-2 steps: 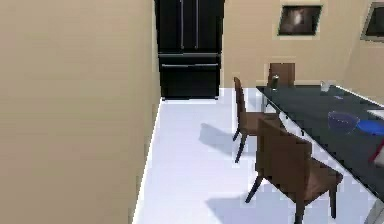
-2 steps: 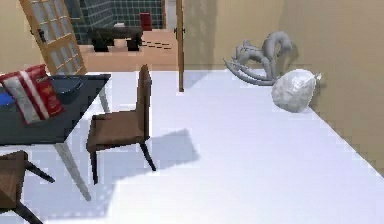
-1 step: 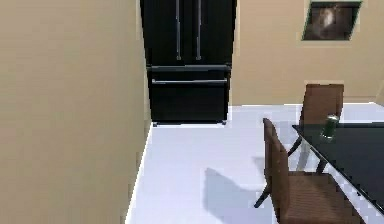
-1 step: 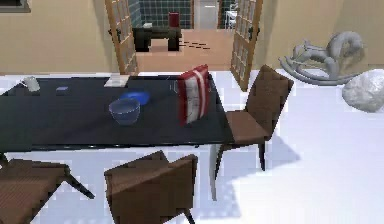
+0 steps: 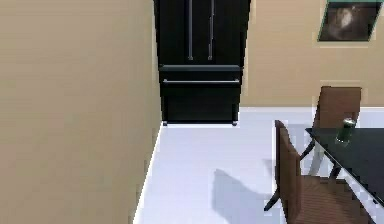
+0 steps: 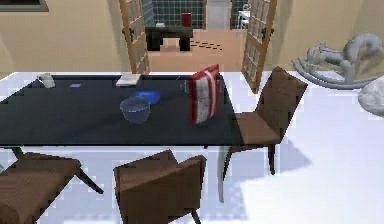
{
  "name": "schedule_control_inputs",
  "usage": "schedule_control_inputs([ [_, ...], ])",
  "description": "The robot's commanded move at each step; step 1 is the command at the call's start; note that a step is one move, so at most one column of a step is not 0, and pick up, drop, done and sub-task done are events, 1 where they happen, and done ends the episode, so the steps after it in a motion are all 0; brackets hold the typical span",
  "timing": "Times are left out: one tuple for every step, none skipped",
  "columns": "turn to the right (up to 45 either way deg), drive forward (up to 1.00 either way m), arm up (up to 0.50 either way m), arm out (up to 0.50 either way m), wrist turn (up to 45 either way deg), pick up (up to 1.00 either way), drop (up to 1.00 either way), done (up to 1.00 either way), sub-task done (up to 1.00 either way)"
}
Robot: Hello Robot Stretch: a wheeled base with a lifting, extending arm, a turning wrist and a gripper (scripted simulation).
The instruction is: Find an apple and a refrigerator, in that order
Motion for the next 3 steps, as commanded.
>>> schedule_control_inputs([
  [0.0, 1.00, 0.00, 0.00, 0.0, 0.00, 0.00, 0.00, 0.00],
  [0.0, 0.90, 0.00, 0.00, 0.0, 0.00, 0.00, 0.00, 0.00],
  [0.0, 0.00, 0.00, 0.00, 0.0, 0.00, 0.00, 1.00, 0.00],
])
